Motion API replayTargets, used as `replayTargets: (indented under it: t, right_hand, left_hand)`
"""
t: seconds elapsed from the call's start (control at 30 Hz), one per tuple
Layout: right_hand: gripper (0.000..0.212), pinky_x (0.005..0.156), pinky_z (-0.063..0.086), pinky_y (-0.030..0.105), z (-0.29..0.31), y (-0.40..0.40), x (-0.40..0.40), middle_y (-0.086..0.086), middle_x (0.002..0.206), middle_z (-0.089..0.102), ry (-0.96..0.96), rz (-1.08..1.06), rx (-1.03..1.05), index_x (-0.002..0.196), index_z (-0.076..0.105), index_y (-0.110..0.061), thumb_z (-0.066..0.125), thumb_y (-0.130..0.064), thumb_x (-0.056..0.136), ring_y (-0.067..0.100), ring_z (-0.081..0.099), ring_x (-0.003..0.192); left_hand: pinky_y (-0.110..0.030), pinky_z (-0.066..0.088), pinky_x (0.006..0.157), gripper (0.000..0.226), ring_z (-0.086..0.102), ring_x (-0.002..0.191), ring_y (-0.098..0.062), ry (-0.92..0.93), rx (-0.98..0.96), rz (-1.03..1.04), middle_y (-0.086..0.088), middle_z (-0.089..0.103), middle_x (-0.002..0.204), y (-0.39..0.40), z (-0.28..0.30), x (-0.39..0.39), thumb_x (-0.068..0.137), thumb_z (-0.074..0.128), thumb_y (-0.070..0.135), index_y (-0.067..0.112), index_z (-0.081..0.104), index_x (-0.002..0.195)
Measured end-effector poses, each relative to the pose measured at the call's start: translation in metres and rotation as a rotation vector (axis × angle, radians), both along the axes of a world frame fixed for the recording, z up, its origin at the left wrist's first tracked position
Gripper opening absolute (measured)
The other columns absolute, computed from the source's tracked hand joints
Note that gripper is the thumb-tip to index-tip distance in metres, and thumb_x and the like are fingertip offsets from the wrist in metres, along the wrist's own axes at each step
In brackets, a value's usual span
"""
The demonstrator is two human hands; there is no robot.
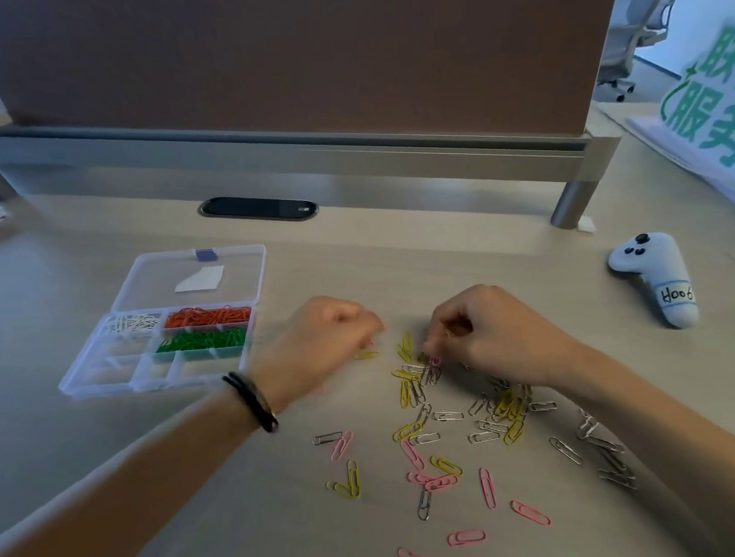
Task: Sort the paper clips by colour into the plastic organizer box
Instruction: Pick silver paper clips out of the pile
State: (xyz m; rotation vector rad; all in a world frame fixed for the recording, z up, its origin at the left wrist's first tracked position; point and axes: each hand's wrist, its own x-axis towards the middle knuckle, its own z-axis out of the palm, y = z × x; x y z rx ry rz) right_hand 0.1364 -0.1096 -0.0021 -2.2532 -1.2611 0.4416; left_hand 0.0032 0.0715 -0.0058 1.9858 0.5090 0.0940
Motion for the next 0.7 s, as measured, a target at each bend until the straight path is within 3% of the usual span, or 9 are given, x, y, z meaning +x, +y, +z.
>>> replayTargets:
  t: [0.03, 0.07, 0.13, 0.23, 0.33, 0.4, 0.5, 0.6, 0.7]
  right_hand:
    - [0.009, 0.063, 0.049, 0.031, -0.002, -0.001, 0.0, -0.01, 0.066, 0.065, -0.106, 0.014, -0.038, 0.076, 0.073, -0.025, 0.073, -0.03, 0.083, 0.004, 0.056, 0.062]
    - [0.002, 0.067, 0.05, 0.034, -0.004, -0.001, 0.0, -0.011, 0.069, 0.065, -0.173, 0.016, -0.068, 0.08, 0.073, -0.03, 0.073, -0.031, 0.081, 0.005, 0.057, 0.068]
    - [0.003, 0.068, 0.048, 0.034, -0.008, -0.001, 0.003, -0.013, 0.069, 0.061, -0.23, -0.007, -0.096, 0.083, 0.071, -0.033, 0.073, -0.031, 0.081, 0.005, 0.054, 0.07]
    - [0.005, 0.066, 0.045, 0.032, -0.005, -0.004, 0.008, -0.016, 0.064, 0.053, -0.275, -0.061, -0.06, 0.085, 0.073, -0.034, 0.073, -0.031, 0.082, 0.007, 0.05, 0.069]
    - [0.013, 0.065, 0.039, 0.028, 0.001, -0.008, 0.006, -0.022, 0.058, 0.051, -0.31, 0.025, -0.04, 0.092, 0.075, -0.038, 0.073, -0.029, 0.083, 0.001, 0.045, 0.063]
    - [0.02, 0.067, 0.038, 0.027, 0.005, -0.008, 0.0, -0.018, 0.071, 0.066, -0.365, 0.131, -0.065, 0.099, 0.075, -0.039, 0.07, -0.028, 0.083, 0.004, 0.051, 0.07]
    - [0.019, 0.065, 0.03, 0.029, 0.01, -0.003, -0.006, -0.005, 0.089, 0.072, -0.525, 0.252, -0.11, 0.102, 0.071, -0.036, 0.063, -0.032, 0.086, 0.022, 0.06, 0.085]
    - [0.016, 0.064, 0.029, 0.031, 0.008, 0.0, -0.008, -0.001, 0.091, 0.069, -0.673, 0.323, -0.189, 0.102, 0.067, -0.032, 0.057, -0.035, 0.09, 0.029, 0.062, 0.089]
    - [0.019, 0.064, 0.034, 0.03, 0.006, 0.0, -0.009, -0.006, 0.093, 0.071, -0.683, 0.357, -0.204, 0.1, 0.067, -0.03, 0.057, -0.024, 0.086, 0.026, 0.064, 0.091]
  left_hand:
    - [-0.029, 0.025, 0.047, 0.031, 0.027, 0.044, -0.011, -0.071, 0.264, -0.077, 0.008, 0.033, 0.047, -0.005, -0.003, -0.001, 0.084, 0.065, 0.041, 0.02, 0.057, 0.062]
    - [-0.029, 0.031, 0.048, 0.021, 0.029, 0.043, -0.01, -0.132, 0.411, -0.142, 0.007, 0.034, 0.044, -0.01, -0.006, -0.003, 0.083, 0.068, 0.039, 0.024, 0.063, 0.07]
    - [-0.028, 0.038, 0.053, 0.009, 0.036, 0.045, -0.01, -0.166, 0.557, -0.222, 0.007, 0.038, 0.044, -0.018, -0.008, -0.004, 0.084, 0.068, 0.041, 0.032, 0.067, 0.083]
    - [-0.027, 0.039, 0.063, 0.013, 0.05, 0.061, -0.003, -0.125, 0.754, -0.269, 0.012, 0.044, 0.051, -0.025, -0.008, 0.0, 0.089, 0.063, 0.046, 0.037, 0.07, 0.094]
    - [-0.029, 0.043, 0.072, 0.021, 0.062, 0.085, -0.012, -0.058, 0.924, -0.332, 0.01, 0.064, 0.077, -0.03, -0.006, 0.005, 0.096, 0.051, 0.048, 0.038, 0.066, 0.106]
    - [-0.032, 0.042, 0.069, 0.022, 0.064, 0.089, -0.018, -0.008, 1.091, -0.38, 0.006, 0.069, 0.092, -0.032, -0.003, 0.009, 0.1, 0.044, 0.044, 0.035, 0.061, 0.11]
    - [-0.033, 0.028, 0.058, 0.009, 0.064, 0.084, -0.027, 0.051, 1.318, -0.467, -0.001, 0.065, 0.09, -0.037, 0.002, 0.014, 0.1, 0.043, 0.029, 0.028, 0.05, 0.105]
    - [-0.034, 0.021, 0.054, 0.005, 0.061, 0.075, -0.028, 0.089, 1.407, -0.513, -0.001, 0.06, 0.084, -0.036, 0.002, 0.017, 0.097, 0.042, 0.021, 0.024, 0.041, 0.101]
    - [-0.036, 0.032, 0.055, 0.005, 0.05, 0.06, -0.027, -0.004, 1.303, -0.449, -0.002, 0.058, 0.073, -0.022, -0.007, 0.012, 0.1, 0.038, 0.028, 0.024, 0.039, 0.103]
